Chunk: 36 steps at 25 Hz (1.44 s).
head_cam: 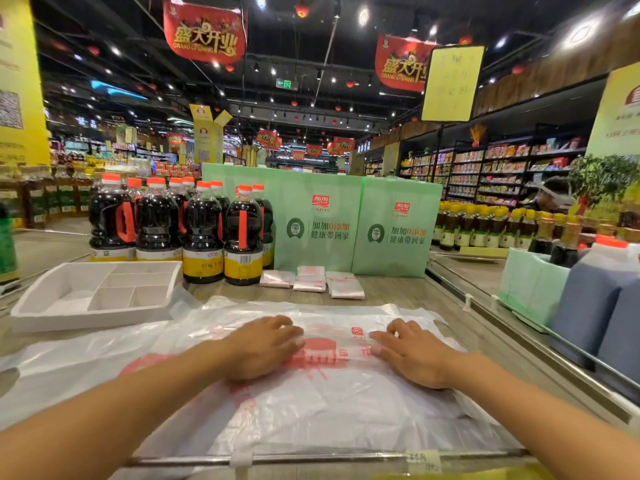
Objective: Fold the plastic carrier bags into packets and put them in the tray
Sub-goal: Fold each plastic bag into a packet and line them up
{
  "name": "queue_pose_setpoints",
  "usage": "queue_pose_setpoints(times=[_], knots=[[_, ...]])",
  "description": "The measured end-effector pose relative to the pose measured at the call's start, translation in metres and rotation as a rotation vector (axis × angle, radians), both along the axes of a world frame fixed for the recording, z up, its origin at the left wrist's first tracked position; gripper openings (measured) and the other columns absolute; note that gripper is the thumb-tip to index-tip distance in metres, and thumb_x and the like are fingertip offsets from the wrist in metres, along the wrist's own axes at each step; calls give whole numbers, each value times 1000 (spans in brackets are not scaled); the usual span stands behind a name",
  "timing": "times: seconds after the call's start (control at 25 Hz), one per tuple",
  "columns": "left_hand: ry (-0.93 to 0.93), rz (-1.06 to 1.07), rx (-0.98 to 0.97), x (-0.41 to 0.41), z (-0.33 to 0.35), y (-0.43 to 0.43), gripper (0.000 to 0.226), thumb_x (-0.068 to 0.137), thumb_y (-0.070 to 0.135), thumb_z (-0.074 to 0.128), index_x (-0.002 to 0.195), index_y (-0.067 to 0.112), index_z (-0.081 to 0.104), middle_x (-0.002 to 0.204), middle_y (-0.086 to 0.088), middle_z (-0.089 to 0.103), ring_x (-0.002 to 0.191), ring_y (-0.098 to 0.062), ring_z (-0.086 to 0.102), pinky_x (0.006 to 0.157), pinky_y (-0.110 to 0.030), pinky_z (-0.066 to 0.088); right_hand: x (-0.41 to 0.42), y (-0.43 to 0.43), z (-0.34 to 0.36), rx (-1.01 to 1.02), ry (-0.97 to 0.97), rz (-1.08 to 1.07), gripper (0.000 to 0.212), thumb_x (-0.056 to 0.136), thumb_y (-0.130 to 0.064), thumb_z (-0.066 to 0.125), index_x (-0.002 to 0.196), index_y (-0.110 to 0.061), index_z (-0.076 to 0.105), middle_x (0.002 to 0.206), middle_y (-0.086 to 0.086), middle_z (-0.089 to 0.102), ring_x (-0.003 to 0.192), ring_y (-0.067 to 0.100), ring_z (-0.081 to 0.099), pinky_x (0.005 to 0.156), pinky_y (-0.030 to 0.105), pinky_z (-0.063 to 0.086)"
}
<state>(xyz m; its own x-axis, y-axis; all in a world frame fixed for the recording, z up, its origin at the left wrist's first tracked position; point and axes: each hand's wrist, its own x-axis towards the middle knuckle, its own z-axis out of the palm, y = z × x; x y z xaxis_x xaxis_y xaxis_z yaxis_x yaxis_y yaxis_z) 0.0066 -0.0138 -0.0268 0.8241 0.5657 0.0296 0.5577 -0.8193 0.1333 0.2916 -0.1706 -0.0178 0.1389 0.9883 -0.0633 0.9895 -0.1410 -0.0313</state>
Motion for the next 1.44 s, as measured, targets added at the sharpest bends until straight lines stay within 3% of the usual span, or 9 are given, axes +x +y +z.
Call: queue_pose_setpoints(times=[0.16, 0.28, 0.36, 0.56, 0.8, 1.0, 1.12, 1.32, 1.44], knots=[[27, -3, 8, 4, -12, 7, 60, 104, 63, 22, 158, 37, 24, 165, 6, 23, 149, -18, 25, 121, -36, 21, 5, 10, -6, -48, -5, -25, 88, 82, -83, 5, 159, -42, 18, 159, -3, 23, 143, 25, 23, 119, 43, 24], [76, 7, 21, 3, -11, 11, 76, 90, 78, 7, 158, 45, 17, 162, 12, 22, 146, -18, 24, 120, -41, 20, 7, 18, -6, -109, 5, -38, 73, 96, -75, 16, 160, -41, 12, 165, -6, 14, 152, 26, 11, 123, 44, 15], [86, 8, 32, 3, -11, 10, 90, 77, 83, -4, 158, 48, 13, 160, 13, 22, 145, -18, 22, 120, -42, 18, 11, 23, -8, -104, -30, -51, 78, 90, -81, 12, 159, -45, 12, 165, -8, 15, 152, 25, 11, 122, 45, 16], [38, -64, 49, 10, -15, 5, 58, 105, 61, 16, 160, 46, 7, 169, 19, 5, 155, -6, 0, 126, -43, -7, 12, 21, -22, -37, 10, -44, 97, 72, -89, 1, 160, -46, 7, 166, -11, 11, 154, 19, 6, 124, 43, 10], [115, -64, -67, 19, -19, 0, 53, 107, 57, 11, 158, 50, -1, 168, 21, -8, 155, -9, -11, 125, -49, -10, 20, 24, -21, -76, 88, -27, 107, 66, -97, 0, 160, -45, 2, 171, -11, -3, 157, 14, -5, 127, 39, -1], [180, 6, -98, 8, -16, 8, 60, 101, 68, 12, 157, 54, -5, 167, 20, -15, 155, -16, -16, 123, -54, -12, 31, 13, -15, -121, 76, -98, 80, 91, -79, 16, 161, -43, 1, 170, -10, -7, 157, 18, -8, 127, 38, -3], [197, 33, -115, -8, -14, 14, 71, 91, 79, 7, 156, 55, -7, 167, 19, -17, 155, -17, -17, 123, -53, -12, 37, 7, -14, -144, 71, -132, 79, 92, -78, 18, 161, -42, 0, 171, -8, -7, 157, 20, -8, 127, 40, -4], [243, 51, -95, -44, -14, 35, 121, 44, 105, -16, 154, 54, -13, 167, 16, -19, 156, -21, -16, 125, -49, -7, 40, -3, -9, -160, 80, -164, 92, 83, -85, 11, 162, -39, -2, 171, -5, -9, 157, 22, -10, 127, 43, -5], [211, 60, -85, -60, -16, 40, 121, 44, 106, -15, 154, 55, -10, 168, 15, -16, 156, -19, -14, 126, -46, -6, 41, -6, -11, -131, 42, -176, 110, 66, -92, 0, 162, -38, 0, 171, -5, -6, 157, 19, -8, 126, 46, -9]])
